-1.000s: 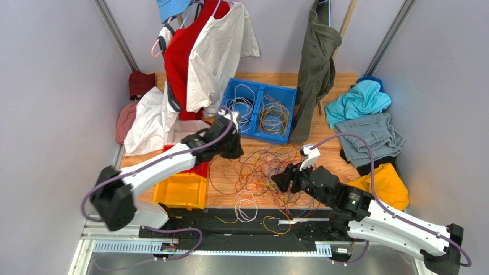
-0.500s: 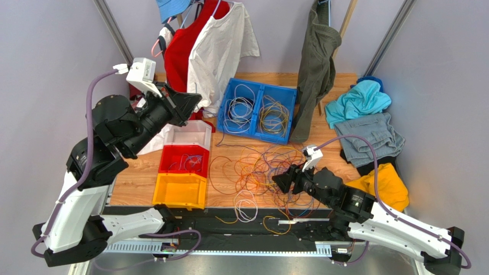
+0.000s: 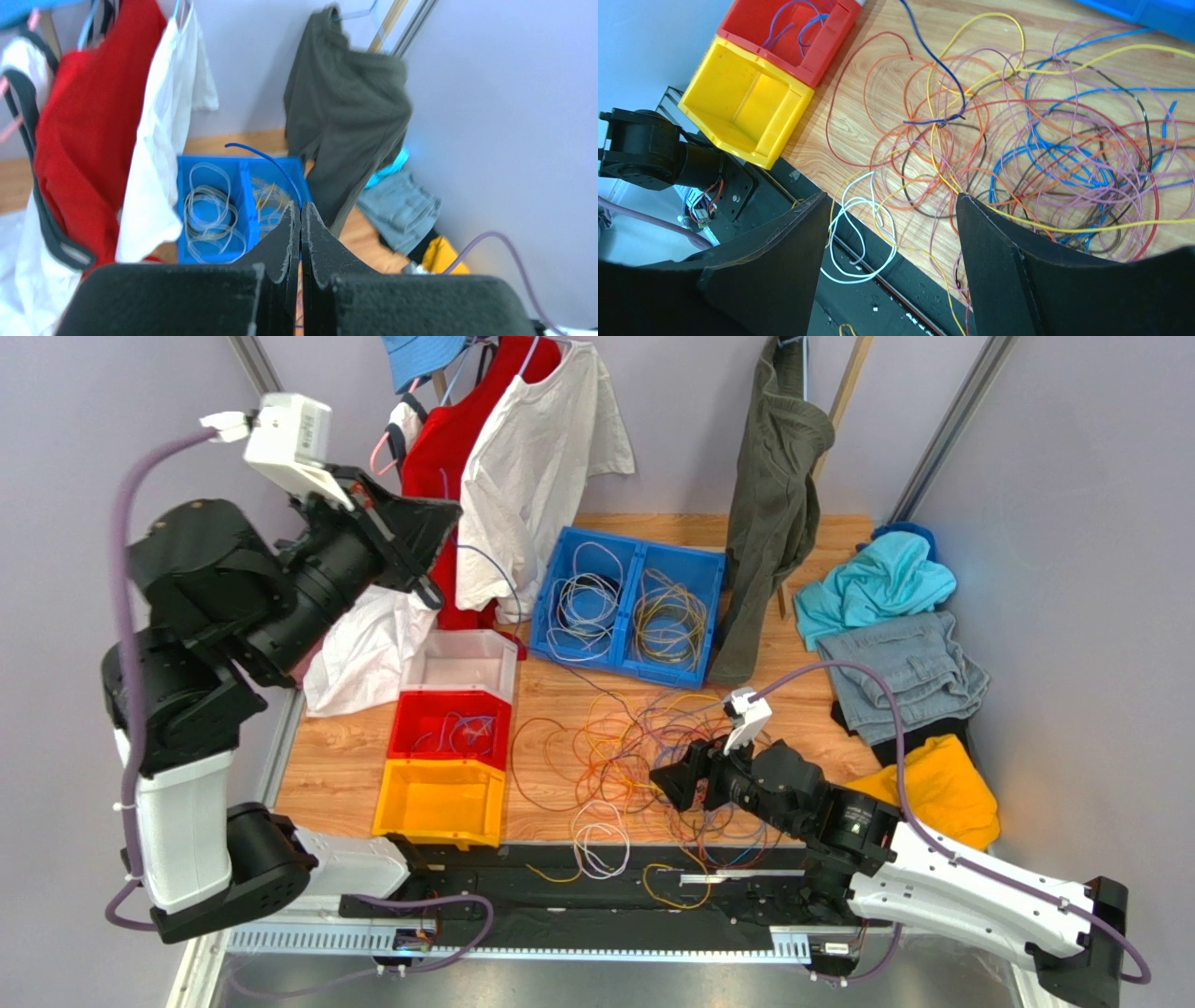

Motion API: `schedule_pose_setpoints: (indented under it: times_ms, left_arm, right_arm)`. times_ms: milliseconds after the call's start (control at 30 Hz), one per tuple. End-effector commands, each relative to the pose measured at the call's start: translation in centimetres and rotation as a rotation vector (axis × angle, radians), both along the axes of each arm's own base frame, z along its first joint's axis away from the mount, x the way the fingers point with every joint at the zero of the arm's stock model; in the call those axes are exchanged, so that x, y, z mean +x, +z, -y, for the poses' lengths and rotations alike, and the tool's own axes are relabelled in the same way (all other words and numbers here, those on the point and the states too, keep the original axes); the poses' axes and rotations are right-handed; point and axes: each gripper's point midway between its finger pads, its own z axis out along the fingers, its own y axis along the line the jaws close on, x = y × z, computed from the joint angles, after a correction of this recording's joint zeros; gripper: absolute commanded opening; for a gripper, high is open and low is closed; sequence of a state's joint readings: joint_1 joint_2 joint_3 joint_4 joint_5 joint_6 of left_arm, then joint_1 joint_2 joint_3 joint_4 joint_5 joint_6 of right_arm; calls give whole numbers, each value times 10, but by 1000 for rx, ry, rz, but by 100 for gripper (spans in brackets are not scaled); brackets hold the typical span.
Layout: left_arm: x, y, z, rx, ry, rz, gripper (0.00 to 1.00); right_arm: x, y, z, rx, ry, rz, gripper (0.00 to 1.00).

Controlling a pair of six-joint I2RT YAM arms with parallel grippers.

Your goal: Untangle the cables

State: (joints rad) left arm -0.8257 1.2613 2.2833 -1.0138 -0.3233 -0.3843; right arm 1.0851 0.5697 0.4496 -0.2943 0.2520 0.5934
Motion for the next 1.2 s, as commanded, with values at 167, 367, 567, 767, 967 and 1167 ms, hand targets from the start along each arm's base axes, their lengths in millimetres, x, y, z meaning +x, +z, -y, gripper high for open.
schedule_pose_setpoints:
  times_ms: [167,367,567,767,967,1167]
  left_arm:
    - [-12,20,6,-20,-78,52,0]
    - [-10,7,14,-16,-96,25,0]
    - [-11,2,17,-9,-111,10,0]
    - [-14,-3,15,-6,-114,0,0]
    - [-14,-16,9,25,-96,-25,0]
    - [-6,-70,18,68,-88,-101,0]
  right_arm:
    - [32,32,-14,-25,-46,178,72]
    - [66,23,-31,-183,-110,235,72]
    - [99,31,-54,-258,-170,309,72]
    - [142,20,-63,-357,-284,307,68]
    - [150,21,-63,-343,-278,272,0]
    - [105,109,-52,-159,-153,304,0]
